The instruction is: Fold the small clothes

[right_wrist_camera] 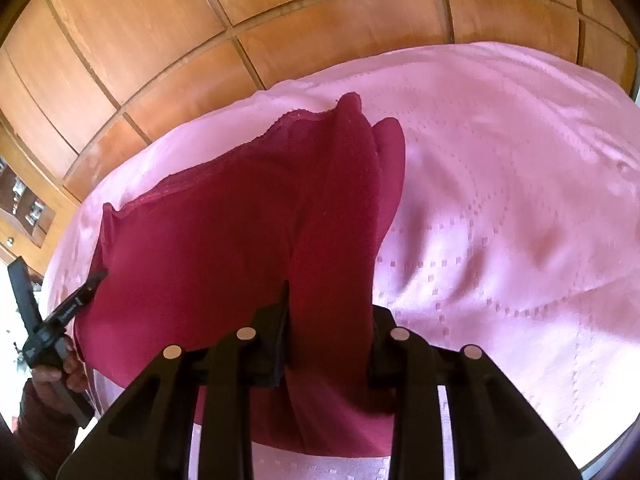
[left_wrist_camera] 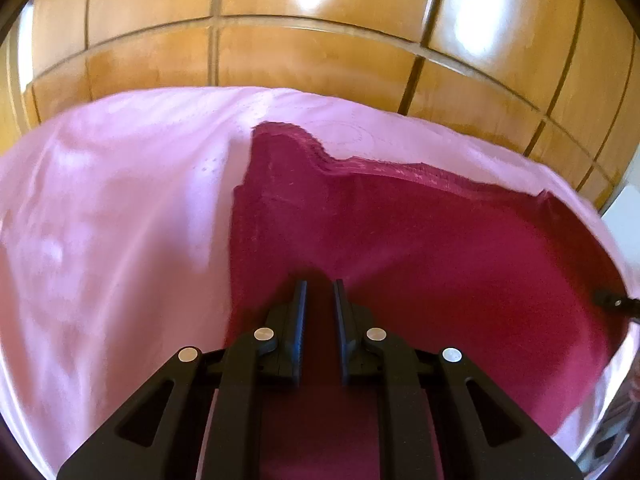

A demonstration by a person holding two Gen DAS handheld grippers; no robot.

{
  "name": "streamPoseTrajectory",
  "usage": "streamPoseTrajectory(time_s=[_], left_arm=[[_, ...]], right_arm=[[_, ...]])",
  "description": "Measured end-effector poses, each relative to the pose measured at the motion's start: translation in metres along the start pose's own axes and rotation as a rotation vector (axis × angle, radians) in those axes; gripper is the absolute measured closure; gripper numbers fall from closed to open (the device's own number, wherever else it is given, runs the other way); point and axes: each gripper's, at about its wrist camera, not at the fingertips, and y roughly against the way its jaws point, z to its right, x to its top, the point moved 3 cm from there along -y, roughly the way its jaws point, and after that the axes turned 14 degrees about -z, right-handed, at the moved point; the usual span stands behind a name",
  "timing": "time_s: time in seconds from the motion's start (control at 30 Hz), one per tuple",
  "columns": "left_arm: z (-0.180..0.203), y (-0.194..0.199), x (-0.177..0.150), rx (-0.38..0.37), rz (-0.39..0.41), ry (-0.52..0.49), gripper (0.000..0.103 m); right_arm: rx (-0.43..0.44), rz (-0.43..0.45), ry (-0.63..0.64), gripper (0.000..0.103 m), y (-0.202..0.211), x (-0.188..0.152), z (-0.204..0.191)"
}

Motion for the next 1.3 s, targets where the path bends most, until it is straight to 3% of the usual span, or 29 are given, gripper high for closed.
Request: streamPoseTrajectory(time_s=[0.17,0.37,0.67,0.87,0.93,0.97,1.0,1.07,1.2,1.27,1.3], left_arm=[[-0.010,0.021,-0.009,-0.050,-0.004,0.007,0.091],[-0.023,0.038,-0.017,-0.115,-0.021,0.007,0.091],[-0.043,0.067,-0.012,-0.272,-0.008,0.054,0.091],[-0.061,0.070,-0.010,-0.432,-0.021,0.144,0.091],[-0.070,0.067,-0.011,-0.474,-0.034,0.195,0.083],[-0.074,0.065,-0.012,-0.491,-0.036,0.216,0.067],[-0.078,0.064,-0.013,-0.517,-0.039,0.243,0.061],[-0.084,0.063,-0.014,-0.580,-0.048,0.284,0.061],[-0.085,0.062,-0.012,-0.621,-0.046,0.299,0.061],[-0.078,0.057,-0.010,-0.641,-0.082,0.276,0.061],[-0.072,0.054,-0.010,-0.646,-0.098,0.260,0.061]], right_arm=[[0.041,0.039,0.018,0.079,0.017,0.001,-0.012],[0.105,0.084,0.104,0.082,0.039,0.009,-0.057],[0.282,0.091,0.307,0.089,0.039,0.018,-0.183],[0.337,0.000,0.445,0.089,-0.011,-0.003,-0.267],[0.335,-0.050,0.466,0.089,-0.034,-0.015,-0.284],[0.329,-0.073,0.475,0.089,-0.044,-0.021,-0.291],[0.320,-0.094,0.488,0.089,-0.055,-0.027,-0.295],[0.316,-0.133,0.499,0.089,-0.073,-0.039,-0.298],[0.328,-0.131,0.530,0.089,-0.083,-0.045,-0.302],[0.354,-0.124,0.529,0.084,-0.079,-0.045,-0.300],[0.382,-0.123,0.527,0.071,-0.074,-0.044,-0.297]])
